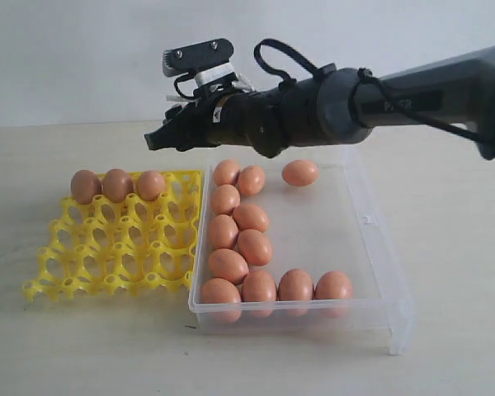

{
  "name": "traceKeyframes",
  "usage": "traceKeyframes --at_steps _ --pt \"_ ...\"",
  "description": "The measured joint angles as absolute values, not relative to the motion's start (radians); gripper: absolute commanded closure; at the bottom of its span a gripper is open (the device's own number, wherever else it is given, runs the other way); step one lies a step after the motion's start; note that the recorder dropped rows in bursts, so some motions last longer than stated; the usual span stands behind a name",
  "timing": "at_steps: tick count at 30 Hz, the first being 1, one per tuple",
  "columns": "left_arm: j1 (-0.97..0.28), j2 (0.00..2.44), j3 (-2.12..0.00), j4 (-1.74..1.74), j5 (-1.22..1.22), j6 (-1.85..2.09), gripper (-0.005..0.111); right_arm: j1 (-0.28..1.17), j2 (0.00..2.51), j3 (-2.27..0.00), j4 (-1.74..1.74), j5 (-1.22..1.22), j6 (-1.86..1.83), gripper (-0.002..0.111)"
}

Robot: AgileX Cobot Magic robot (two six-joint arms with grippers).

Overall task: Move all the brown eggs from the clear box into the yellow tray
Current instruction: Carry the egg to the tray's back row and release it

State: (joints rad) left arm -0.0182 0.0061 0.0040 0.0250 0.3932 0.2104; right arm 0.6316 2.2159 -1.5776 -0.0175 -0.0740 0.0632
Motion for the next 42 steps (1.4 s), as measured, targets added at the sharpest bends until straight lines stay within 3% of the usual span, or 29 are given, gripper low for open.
traceKeyframes --at_steps 11,19,28,36,42 --pt "-0.018 0.006 0.004 0.025 0.393 0.210 0.107 0.632 2.336 -1.578 -0.093 -0.194 0.159 0.107" --pt "-0.018 0.006 0.004 0.025 0.393 0.210 0.107 0.638 2.341 -1.578 -0.150 -0.199 0.223 0.096" --pt "-0.018 0.006 0.004 0.025 0.393 0.210 0.107 0.651 2.341 -1.578 -0.152 -0.166 0.230 0.074" --pt "-0.018 0.006 0.004 0.025 0.393 0.210 0.107 0.658 2.341 -1.578 -0.154 -0.085 0.232 0.071" --pt "-0.018 0.006 0.004 0.025 0.393 0.210 0.107 0.658 2.337 -1.578 -0.154 -0.079 0.232 0.044"
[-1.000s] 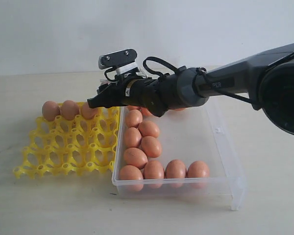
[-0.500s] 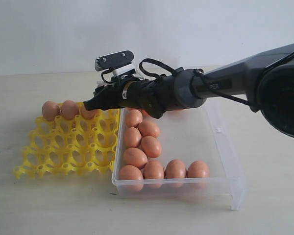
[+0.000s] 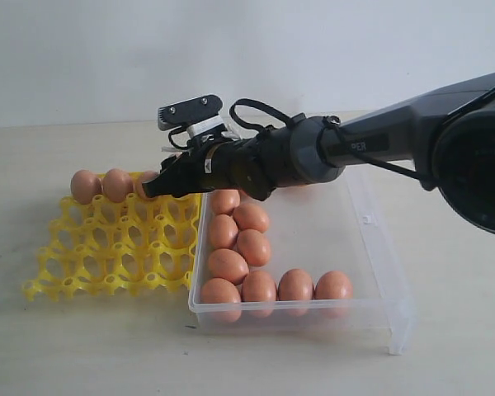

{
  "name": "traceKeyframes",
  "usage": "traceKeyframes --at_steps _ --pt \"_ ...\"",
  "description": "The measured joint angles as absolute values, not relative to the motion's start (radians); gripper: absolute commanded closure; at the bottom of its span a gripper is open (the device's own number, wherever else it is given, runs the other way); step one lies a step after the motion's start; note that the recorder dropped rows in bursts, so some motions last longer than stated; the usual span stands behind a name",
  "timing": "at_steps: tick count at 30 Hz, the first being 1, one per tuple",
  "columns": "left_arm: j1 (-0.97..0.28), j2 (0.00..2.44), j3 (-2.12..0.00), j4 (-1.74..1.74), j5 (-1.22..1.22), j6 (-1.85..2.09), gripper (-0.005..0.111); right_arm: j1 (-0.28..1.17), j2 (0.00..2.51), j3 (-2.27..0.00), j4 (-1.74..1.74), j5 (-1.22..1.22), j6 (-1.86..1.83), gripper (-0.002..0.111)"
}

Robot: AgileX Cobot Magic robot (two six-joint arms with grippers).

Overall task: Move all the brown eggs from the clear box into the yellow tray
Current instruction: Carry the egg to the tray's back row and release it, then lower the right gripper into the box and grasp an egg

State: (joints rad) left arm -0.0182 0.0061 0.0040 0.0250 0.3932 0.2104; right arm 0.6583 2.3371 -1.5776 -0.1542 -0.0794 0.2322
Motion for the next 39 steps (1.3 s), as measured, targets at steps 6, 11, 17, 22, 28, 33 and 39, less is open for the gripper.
traceKeyframes --at_steps 6,11,17,22,28,33,39 --pt "-0.018 0.006 0.004 0.025 0.393 0.210 0.107 0.658 2.335 -1.578 -0.154 -0.086 0.228 0.039" --pt "-0.018 0.006 0.004 0.025 0.393 0.210 0.107 0.658 2.304 -1.578 -0.154 -0.054 0.214 0.039" --pt "-0.018 0.006 0.004 0.025 0.393 0.210 0.107 0.658 2.139 -1.575 -0.183 0.138 0.211 0.043" --pt "-0.018 0.006 0.004 0.025 0.393 0.210 0.107 0.647 1.977 -1.575 -0.185 0.592 0.209 0.043" --pt "-0.018 0.006 0.004 0.025 0.393 0.210 0.107 0.606 1.974 -1.549 -0.154 0.825 0.131 0.043" --pt "-0.018 0.006 0.004 0.025 0.393 0.210 0.107 0.604 2.047 -1.546 -0.066 0.819 -0.021 0.043" --pt "-0.018 0.006 0.004 0.025 0.393 0.210 0.107 0.604 2.132 -1.581 -0.039 0.798 -0.142 0.043"
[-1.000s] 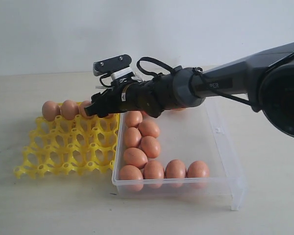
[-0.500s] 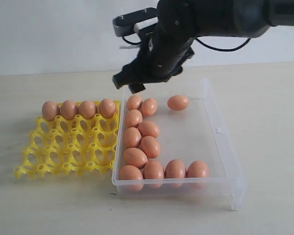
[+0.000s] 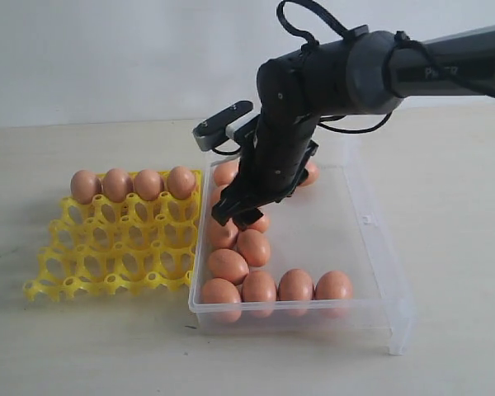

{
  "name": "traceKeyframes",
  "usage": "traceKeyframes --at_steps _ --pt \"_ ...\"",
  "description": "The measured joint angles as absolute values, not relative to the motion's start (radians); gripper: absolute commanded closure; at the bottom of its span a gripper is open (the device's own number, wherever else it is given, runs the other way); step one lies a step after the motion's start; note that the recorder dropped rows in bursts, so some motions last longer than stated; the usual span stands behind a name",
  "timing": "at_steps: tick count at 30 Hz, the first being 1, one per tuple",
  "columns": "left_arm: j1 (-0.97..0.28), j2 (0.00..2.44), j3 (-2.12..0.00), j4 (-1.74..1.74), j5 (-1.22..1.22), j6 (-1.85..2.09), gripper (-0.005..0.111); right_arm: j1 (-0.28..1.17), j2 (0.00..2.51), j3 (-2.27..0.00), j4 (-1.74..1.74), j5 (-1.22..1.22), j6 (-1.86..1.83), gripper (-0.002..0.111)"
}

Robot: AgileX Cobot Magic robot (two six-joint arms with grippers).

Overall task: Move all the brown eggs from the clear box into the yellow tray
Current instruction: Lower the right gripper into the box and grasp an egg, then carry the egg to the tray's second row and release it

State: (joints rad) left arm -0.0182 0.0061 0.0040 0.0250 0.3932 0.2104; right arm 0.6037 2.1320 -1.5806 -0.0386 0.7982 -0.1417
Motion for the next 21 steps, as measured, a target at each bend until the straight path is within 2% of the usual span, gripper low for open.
traceKeyframes --at_steps 8,13,16,20,21 --pt "-0.018 0.006 0.004 0.025 0.393 0.210 0.107 0.604 2.203 -1.637 -0.085 0.790 -0.182 0.043" --pt "-0.018 0.006 0.004 0.025 0.393 0.210 0.107 0.604 2.232 -1.639 -0.098 0.786 -0.222 0.051" --pt "-0.018 0.006 0.004 0.025 0.393 0.210 0.107 0.604 2.250 -1.639 -0.098 0.782 -0.236 0.069" --pt "-0.018 0.006 0.004 0.025 0.393 0.210 0.107 0.604 2.253 -1.639 -0.102 0.780 -0.243 0.109" --pt "-0.018 0.006 0.004 0.025 0.393 0.210 0.107 0.604 2.253 -1.639 -0.102 0.780 -0.245 0.108"
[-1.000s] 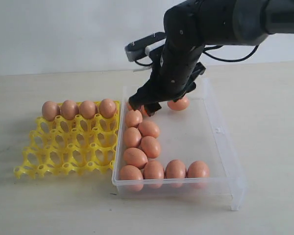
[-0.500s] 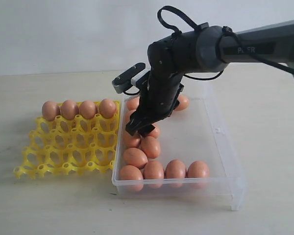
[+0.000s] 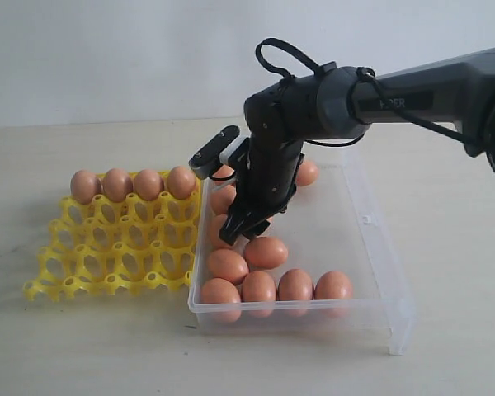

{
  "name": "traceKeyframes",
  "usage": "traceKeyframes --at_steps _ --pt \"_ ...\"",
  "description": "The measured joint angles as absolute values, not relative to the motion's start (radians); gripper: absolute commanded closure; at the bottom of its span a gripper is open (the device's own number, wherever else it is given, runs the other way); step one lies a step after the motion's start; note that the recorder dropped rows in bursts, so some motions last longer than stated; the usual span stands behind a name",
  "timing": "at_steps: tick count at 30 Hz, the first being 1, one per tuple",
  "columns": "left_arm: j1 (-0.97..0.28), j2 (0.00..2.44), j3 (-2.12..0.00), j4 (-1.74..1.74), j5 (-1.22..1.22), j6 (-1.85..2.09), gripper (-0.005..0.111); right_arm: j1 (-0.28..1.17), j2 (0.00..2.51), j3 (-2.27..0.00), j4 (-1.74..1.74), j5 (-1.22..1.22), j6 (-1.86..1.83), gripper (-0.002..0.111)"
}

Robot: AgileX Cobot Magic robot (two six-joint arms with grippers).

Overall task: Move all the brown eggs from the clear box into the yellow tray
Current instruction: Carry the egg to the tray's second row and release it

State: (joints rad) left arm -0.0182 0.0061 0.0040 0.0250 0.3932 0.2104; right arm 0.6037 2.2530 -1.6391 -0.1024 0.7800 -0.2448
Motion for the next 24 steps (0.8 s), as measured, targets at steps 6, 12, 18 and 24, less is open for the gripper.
traceKeyframes --at_steps 6,12,18,24 --pt "-0.018 0.006 0.004 0.025 0.393 0.210 0.107 0.604 2.187 -1.630 -0.156 0.773 -0.245 0.108" --pt "-0.018 0.006 0.004 0.025 0.393 0.210 0.107 0.640 2.001 -1.449 -0.072 0.205 -0.239 0.108" --pt "-0.018 0.006 0.004 0.025 0.393 0.210 0.107 0.804 2.190 -1.552 -0.100 -0.213 -0.015 0.108" --pt "-0.018 0.006 0.004 0.025 0.393 0.210 0.107 0.825 2.377 -1.725 -0.344 -0.290 0.353 0.108"
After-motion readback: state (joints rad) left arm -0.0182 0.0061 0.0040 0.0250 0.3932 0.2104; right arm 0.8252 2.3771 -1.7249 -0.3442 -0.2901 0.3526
